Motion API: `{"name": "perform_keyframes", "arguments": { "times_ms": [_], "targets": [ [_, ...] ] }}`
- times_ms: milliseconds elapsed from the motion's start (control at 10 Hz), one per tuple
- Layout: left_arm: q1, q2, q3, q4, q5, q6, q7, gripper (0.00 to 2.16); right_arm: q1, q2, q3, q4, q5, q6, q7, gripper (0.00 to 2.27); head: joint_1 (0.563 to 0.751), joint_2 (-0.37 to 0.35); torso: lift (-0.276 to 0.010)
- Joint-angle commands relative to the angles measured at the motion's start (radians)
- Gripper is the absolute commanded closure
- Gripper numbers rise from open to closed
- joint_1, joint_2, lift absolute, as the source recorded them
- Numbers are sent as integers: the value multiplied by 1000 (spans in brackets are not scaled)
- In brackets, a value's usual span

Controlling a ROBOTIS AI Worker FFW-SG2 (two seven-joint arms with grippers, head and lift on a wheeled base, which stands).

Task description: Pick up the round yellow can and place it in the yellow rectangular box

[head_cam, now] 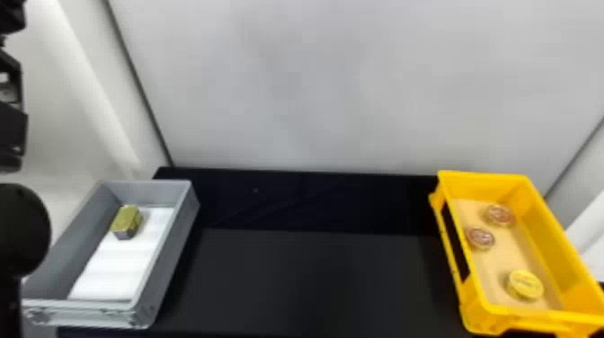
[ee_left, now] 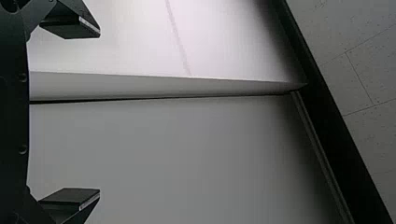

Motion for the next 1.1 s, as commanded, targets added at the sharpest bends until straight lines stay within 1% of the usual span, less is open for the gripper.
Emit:
{"name": "perform_keyframes", "arguments": {
  "times_ms": [0, 100, 200, 500, 1000],
  "targets": [
    [5, 3, 6, 0, -2, -5, 1, 82, -28, -14, 37, 4, -18, -101, -48, 79, 694, 54, -3],
    [9, 3, 10, 0, -2, -6, 0, 82, -22, -15, 56, 4, 11, -144, -58, 85, 694, 54, -3],
    [9, 6, 10, 0, -3, -6, 0, 82, -22, -15, 62, 3, 17, -155, -60, 85, 694, 54, -3],
    [11, 7, 10, 0, -3, -8, 0, 79, -22, -14, 68, 6, 42, -203, -41, 113, 694, 54, -4],
    [11, 7, 10, -2, -5, -3, -5, 78, -32, -14, 80, -14, -3, -143, -137, 186, 694, 54, -14]
  ]
}}
